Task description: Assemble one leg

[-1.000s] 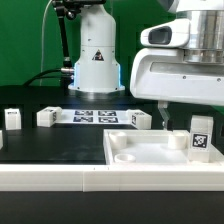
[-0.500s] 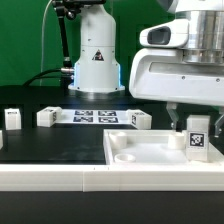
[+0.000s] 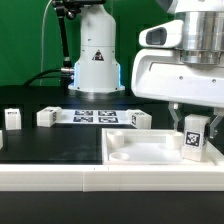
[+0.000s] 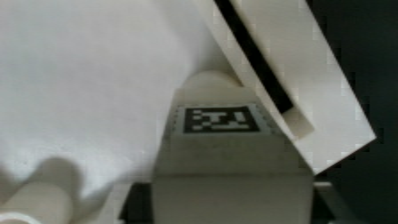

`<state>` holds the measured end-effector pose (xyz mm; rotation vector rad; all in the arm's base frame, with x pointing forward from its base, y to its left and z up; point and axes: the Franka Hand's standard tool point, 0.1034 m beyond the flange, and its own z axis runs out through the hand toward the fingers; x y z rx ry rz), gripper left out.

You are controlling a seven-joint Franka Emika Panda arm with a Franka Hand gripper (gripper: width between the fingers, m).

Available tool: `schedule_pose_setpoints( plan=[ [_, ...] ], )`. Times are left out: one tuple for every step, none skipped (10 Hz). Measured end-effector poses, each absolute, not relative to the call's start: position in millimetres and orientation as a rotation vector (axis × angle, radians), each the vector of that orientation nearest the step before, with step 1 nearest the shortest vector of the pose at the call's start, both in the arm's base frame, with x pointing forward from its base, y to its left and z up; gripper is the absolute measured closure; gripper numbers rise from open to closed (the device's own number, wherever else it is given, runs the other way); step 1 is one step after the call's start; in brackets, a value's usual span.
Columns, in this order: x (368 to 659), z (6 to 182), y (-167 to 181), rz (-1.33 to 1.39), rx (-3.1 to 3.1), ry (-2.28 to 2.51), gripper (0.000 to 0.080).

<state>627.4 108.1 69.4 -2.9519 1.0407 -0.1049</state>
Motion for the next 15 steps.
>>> schedule_pose_setpoints(
  plan=[
    [626.7, 69.3, 109.8, -0.103, -2.888, 1.198, 0.0509],
    [625.9, 69.2, 111.8, -0.102, -2.838, 1.308, 0.0508],
    [625.3, 69.1, 113.5, -0.101, -2.750, 1.476, 0.0508],
    [625.0, 68.9, 114.0, -0.101, -2.649, 1.639, 0.0508],
    [624.6, 68.8, 112.9, -0.106, -2.524, 1.803, 0.0508],
    [624.2, 68.8, 112.7, -0.103, -2.478, 1.865, 0.0508],
    [623.7, 68.6, 112.2, -0.095, -2.378, 1.987, 0.0508],
    [623.4, 68.3, 111.3, -0.085, -2.289, 2.079, 0.0508],
    [622.6, 68.2, 111.8, -0.078, -2.155, 2.215, 0.0508],
    [621.6, 68.2, 111.9, -0.075, -2.031, 2.332, 0.0508],
    [621.2, 68.2, 112.0, -0.073, -1.956, 2.396, 0.0508],
    [620.8, 68.0, 112.3, -0.069, -1.846, 2.481, 0.0508],
    [621.1, 68.2, 112.5, -0.071, -1.819, 2.500, 0.0508],
    [621.4, 68.2, 111.7, -0.067, -1.803, 2.508, 0.0508],
    [621.4, 68.2, 111.6, -0.069, -1.804, 2.507, 0.0508]
  ],
)
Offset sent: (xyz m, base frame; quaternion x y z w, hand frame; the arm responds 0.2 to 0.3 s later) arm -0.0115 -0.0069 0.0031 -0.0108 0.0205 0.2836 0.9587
